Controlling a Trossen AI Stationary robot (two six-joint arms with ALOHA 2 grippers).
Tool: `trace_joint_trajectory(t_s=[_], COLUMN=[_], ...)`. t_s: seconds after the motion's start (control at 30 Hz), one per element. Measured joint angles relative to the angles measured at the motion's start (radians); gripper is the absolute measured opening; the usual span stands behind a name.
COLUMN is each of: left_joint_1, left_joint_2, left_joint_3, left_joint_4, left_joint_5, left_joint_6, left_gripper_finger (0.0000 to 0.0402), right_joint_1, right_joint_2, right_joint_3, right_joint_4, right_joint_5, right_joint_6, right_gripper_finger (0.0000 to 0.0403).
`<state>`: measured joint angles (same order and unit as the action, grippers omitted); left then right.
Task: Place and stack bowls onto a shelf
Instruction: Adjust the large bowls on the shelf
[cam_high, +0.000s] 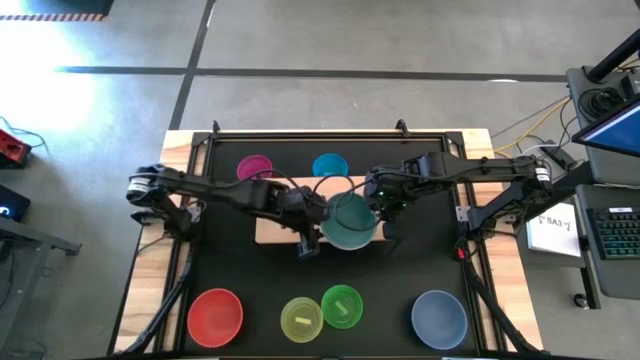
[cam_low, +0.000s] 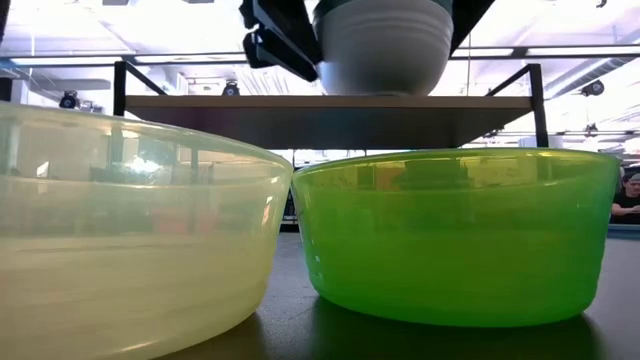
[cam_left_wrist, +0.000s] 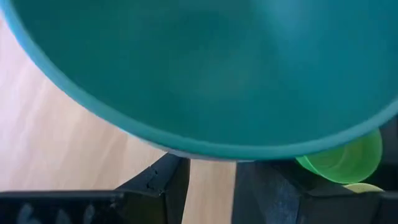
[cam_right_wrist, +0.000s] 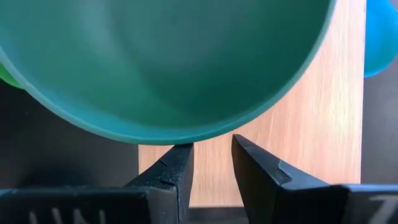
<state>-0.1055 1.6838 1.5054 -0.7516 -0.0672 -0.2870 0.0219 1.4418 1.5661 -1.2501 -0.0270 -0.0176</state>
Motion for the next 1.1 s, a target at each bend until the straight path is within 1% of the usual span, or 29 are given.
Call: trace_joint_trajectory(t_s=[0.2,0.43,0.53,0.73,0.93,1.1], left_joint_1=[0.030,0.062,0.073,0.098,0.111,0.129], left_joint_2=[0.026,0.032,0.043,0.069,0.072,0.072], left_joint_3=[0.049,0.048,0.047,0.047,0.048,0.048], left_joint_4=[0.000,0.024,0.041,0.070,0.087,0.098], left_joint_5=[0.000,-0.002,-0.002,-0.003,-0.006,-0.009], left_joint_6=[0.073,0.101,0.121,0.153,0.184,0.184], left_gripper_finger=[0.0142,0.0142,0.0142,0.0142,0.0142,0.0142], right_joint_1=[0.000,0.000,0.000,-0.001,0.000,-0.001], right_joint_2=[0.000,0.000,0.000,0.000,0.000,0.000], right_joint_3=[0.000,0.000,0.000,0.000,0.000,0.000], right_joint_4=[-0.064,-0.091,-0.100,-0.133,-0.149,-0.161], right_joint_5=[0.013,0.106,0.121,0.186,0.195,0.284], right_joint_6=[0.008,0.007,0.007,0.011,0.011,0.022], right_gripper_finger=[0.0096,0.0096,0.0096,0.0096,0.0096,0.0096])
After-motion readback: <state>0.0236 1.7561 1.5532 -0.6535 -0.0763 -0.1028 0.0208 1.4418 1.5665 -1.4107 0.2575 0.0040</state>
